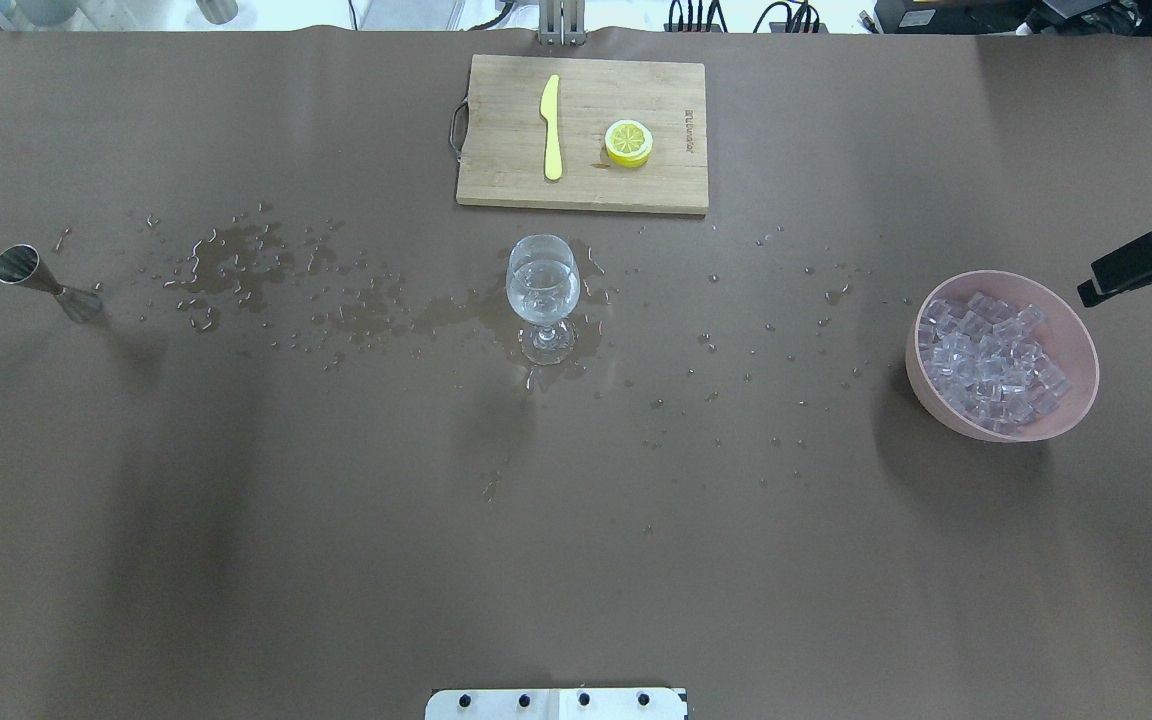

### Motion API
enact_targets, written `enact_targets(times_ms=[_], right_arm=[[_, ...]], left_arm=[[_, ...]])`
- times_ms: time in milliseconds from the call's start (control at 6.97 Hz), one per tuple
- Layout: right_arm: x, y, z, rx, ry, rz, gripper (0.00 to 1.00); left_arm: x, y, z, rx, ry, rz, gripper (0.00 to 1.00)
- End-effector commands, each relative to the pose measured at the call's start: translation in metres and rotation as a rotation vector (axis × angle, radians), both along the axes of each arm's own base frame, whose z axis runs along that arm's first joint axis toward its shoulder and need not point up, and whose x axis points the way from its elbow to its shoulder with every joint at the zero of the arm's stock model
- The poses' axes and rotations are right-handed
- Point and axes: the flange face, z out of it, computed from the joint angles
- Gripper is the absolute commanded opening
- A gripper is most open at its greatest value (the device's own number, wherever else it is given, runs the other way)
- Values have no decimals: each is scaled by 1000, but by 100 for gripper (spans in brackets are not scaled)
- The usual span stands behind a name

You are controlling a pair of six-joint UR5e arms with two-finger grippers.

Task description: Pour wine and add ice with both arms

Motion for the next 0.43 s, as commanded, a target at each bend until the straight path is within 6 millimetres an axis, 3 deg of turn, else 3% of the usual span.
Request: enact_targets(times_ms=[0,144,287], right_arm=[[-42,0,20,-20,70,-45,94],[-59,4,25,-21,88,-73,93],[-75,-6,42,-3,84,-87,92]], left_arm=[[-1,0,1,-4,0,-1,99],[0,-2,3,-5,-4,-1,99],[-1,-2,2,-4,-4,-4,99]])
